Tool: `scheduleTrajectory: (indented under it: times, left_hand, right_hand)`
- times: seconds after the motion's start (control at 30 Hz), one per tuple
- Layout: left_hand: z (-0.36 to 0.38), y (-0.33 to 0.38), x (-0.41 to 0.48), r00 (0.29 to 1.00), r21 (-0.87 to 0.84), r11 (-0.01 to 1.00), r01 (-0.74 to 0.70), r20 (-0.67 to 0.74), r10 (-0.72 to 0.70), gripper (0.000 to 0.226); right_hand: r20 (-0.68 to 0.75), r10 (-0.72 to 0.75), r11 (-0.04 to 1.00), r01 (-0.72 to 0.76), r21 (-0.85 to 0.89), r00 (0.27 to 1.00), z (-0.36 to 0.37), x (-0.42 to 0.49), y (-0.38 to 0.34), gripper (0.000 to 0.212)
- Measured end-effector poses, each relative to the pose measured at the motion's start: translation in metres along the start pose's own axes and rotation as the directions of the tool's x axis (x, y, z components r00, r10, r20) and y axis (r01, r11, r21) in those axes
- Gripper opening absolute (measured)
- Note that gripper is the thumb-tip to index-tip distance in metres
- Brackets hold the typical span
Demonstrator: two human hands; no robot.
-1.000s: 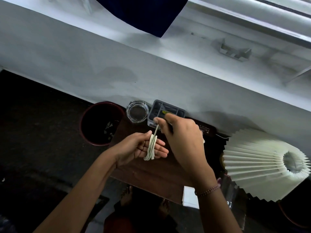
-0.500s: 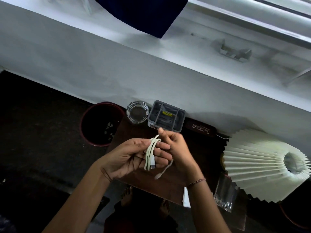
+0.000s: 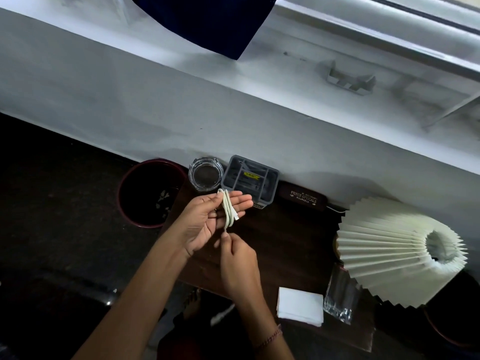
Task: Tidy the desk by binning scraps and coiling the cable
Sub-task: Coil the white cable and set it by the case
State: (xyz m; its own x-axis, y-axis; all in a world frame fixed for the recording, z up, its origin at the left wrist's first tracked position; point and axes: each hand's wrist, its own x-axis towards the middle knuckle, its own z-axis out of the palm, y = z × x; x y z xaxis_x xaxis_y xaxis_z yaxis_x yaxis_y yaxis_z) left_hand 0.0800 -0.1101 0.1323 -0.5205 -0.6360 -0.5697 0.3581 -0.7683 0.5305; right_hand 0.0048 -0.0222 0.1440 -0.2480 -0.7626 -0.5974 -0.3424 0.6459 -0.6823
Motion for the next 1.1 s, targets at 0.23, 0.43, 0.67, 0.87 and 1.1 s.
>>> scheduleTrajectory:
  times: [0.23,0.43,0.67,0.87,1.1]
  left_hand:
    - [0.000,-0.009,-0.003,0.998,0.151,0.988,0.017,-0.058,-0.009,0.036]
    - [0.002,-0.013,-0.007,0.992,0.328,0.936,0.127,-0.061,-0.113,0.037]
    - [0.007,-0.021,-0.012,0.971,0.418,0.891,0.176,0.074,-0.226,0.041]
    - [-0.005,-0.024,-0.016,0.960,0.303,0.926,0.224,0.098,-0.264,0.046]
    - [0.009,-0.039,0.001,0.988,0.041,0.987,0.153,-0.016,-0.153,0.046]
  right_hand:
    - [-0.100,-0.144,0.923,0.097,-0.371,0.985,-0.023,-0.013,-0.015,0.030]
    - [-0.103,-0.353,0.736,0.208,-0.644,0.930,-0.063,0.001,-0.029,0.034]
    - [0.037,-0.362,0.686,0.293,-0.666,0.931,-0.086,0.039,-0.039,0.041]
    - [0.105,-0.218,0.970,0.227,-0.086,0.970,-0.092,0.061,-0.010,0.018]
    - [0.170,0.055,0.802,-0.145,0.579,0.984,-0.066,0.047,0.026,0.020]
